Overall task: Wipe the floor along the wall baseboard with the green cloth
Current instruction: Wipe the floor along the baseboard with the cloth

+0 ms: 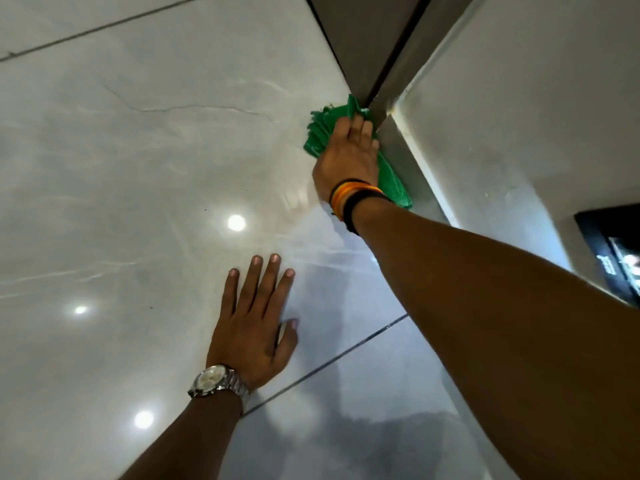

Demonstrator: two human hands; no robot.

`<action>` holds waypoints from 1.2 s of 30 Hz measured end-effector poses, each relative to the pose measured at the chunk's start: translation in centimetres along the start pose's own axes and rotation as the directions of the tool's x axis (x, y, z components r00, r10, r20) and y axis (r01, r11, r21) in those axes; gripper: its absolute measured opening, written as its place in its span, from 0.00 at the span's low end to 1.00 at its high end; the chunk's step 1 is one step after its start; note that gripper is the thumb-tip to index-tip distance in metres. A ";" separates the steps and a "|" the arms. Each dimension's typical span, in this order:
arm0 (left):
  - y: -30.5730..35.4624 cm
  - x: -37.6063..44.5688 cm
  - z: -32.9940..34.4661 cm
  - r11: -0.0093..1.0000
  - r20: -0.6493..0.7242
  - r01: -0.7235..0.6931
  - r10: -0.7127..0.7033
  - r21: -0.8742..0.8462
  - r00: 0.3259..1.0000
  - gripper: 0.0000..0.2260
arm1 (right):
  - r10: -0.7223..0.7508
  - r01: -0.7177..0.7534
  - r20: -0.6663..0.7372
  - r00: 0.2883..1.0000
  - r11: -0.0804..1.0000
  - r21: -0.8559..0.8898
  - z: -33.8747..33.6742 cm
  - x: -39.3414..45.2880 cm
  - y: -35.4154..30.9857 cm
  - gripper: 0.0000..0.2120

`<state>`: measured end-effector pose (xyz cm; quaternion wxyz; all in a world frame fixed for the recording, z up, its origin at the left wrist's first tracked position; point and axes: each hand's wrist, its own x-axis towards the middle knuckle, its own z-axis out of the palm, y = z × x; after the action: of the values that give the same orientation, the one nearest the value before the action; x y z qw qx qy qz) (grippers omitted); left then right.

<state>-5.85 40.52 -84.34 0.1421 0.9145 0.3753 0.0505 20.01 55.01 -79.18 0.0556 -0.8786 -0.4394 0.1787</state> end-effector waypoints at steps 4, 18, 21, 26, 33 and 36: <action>0.1 0.0 -0.3 1.000 -0.008 0.004 -0.004 0.001 1.000 0.35 | -0.237 0.235 0.065 0.969 0.971 0.043 -1.0 -2.4 1.8 0.32; 0.6 0.2 -1.1 0.999 0.010 0.005 -0.004 -0.031 1.000 0.34 | -0.075 0.070 0.020 0.997 0.978 0.196 0.2 -7.4 7.7 0.31; 0.6 0.0 -1.2 1.000 0.004 0.007 -0.007 -0.030 1.000 0.34 | -0.089 0.089 -0.010 0.996 0.980 0.176 0.5 -11.1 9.4 0.29; 0.7 0.0 -1.7 0.999 0.043 0.017 -0.015 -0.034 0.999 0.33 | 0.229 -0.229 0.015 0.973 0.962 0.151 1.2 -27.3 19.2 0.27; 1.3 -0.6 -4.1 0.997 0.205 0.039 -0.024 -0.069 0.978 0.32 | 0.530 -0.545 0.149 0.835 0.835 0.079 -0.7 -38.6 24.3 0.30; 2.7 -3.6 -7.1 0.999 0.298 -0.007 0.017 -0.037 0.955 0.33 | 0.607 -0.635 0.201 0.769 0.759 0.142 -3.8 -38.9 22.4 0.23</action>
<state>-7.99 37.72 -76.66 0.2128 0.9113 0.3431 -0.0804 16.87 10.85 -71.08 0.0500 -0.9490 -0.1051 0.2929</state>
